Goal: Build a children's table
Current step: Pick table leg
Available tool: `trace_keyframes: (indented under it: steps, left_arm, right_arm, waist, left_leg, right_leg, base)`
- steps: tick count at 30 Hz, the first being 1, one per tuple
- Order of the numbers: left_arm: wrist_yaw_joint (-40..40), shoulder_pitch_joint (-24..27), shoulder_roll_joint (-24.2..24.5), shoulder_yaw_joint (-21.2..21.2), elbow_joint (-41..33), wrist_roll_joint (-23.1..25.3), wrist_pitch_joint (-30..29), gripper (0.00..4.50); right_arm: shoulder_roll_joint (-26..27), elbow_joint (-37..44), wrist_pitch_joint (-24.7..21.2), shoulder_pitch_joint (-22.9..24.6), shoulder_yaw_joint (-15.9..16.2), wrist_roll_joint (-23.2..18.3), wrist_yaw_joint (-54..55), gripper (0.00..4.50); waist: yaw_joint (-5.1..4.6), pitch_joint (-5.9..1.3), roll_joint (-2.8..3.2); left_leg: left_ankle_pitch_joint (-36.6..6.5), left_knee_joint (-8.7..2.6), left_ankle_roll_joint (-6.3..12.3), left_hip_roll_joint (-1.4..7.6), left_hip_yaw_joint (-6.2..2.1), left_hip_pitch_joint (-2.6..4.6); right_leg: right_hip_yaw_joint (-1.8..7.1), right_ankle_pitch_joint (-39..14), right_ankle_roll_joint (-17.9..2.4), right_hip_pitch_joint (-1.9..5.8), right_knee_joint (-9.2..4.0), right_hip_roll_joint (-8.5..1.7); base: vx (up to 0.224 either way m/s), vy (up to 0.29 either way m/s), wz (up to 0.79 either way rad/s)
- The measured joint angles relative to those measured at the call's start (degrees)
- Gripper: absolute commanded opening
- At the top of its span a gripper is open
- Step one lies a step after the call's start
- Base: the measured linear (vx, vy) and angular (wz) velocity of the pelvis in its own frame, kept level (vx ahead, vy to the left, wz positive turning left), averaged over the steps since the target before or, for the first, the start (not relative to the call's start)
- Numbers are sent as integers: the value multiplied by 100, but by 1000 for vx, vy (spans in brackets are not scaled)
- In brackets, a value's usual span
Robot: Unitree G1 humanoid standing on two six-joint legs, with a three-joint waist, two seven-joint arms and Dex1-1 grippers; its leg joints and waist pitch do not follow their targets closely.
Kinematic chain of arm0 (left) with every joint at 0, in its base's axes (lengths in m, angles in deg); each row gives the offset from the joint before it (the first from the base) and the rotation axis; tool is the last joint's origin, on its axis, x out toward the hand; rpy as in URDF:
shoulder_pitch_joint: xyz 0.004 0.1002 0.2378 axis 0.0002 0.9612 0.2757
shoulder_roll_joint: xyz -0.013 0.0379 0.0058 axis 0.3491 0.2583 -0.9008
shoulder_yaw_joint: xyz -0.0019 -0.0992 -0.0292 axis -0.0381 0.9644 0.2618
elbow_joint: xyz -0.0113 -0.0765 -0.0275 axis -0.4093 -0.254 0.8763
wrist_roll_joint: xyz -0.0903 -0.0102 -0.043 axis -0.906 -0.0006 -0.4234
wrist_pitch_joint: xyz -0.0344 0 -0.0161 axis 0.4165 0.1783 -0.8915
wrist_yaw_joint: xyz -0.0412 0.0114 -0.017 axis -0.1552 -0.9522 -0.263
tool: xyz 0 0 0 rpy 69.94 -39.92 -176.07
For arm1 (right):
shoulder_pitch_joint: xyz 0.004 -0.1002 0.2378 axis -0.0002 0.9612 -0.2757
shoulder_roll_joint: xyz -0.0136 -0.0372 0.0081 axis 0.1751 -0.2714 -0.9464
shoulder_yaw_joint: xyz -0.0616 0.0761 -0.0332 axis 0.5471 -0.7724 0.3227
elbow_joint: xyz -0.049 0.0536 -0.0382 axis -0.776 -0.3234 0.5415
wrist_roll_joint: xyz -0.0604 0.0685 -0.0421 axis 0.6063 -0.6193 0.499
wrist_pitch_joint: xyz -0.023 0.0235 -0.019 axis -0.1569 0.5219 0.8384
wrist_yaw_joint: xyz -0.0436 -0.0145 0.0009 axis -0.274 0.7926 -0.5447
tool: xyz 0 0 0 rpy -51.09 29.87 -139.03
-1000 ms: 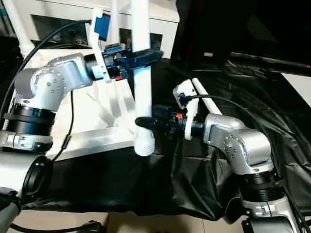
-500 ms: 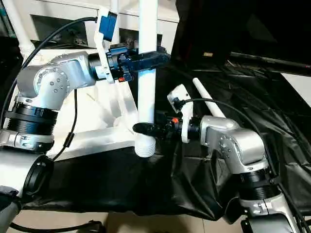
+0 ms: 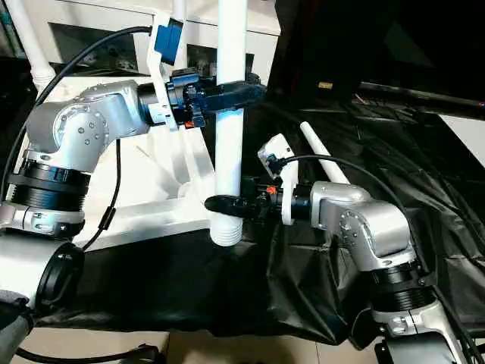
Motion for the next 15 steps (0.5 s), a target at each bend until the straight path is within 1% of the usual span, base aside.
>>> trace_keyframes:
  steps: [9, 11, 14, 15]
  left_arm:
    - [5, 0, -12, 1, -61, -1, -11, 170]
    - [6, 0, -13, 1, -61, -2, -14, 170]
    - [7, 0, -14, 1, -76, -2, -21, 170]
    - [7, 0, -14, 1, -98, -2, -23, 170]
  right_arm:
    - [17, -125, 0, 2, 27, 13, -65, 333]
    - [17, -141, 0, 2, 36, 21, -83, 306]
    - [24, -154, 0, 2, 51, 38, -89, 296]
    - [29, -156, 0, 2, 52, 43, -90, 285]
  waist:
    - [-1, 0, -1]
    - [-1, 0, -2]
    - [-1, 0, -2]
    - [-1, 0, -2]
  left_leg:
    - [0, 1, 0, 0, 0, 0]
    - [0, 1, 0, 0, 0, 0]
    - [0, 1, 0, 0, 0, 0]
    - [0, 1, 0, 0, 0, 0]
  right_leg:
    - [0, 0, 0, 0, 0, 0]
    - [0, 0, 0, 0, 0, 0]
    - [0, 0, 0, 0, 0, 0]
    - [0, 0, 0, 0, 0, 0]
  base:
    - [0, 0, 0]
    - [0, 0, 0]
    - [0, 0, 0]
    - [0, 0, 0]
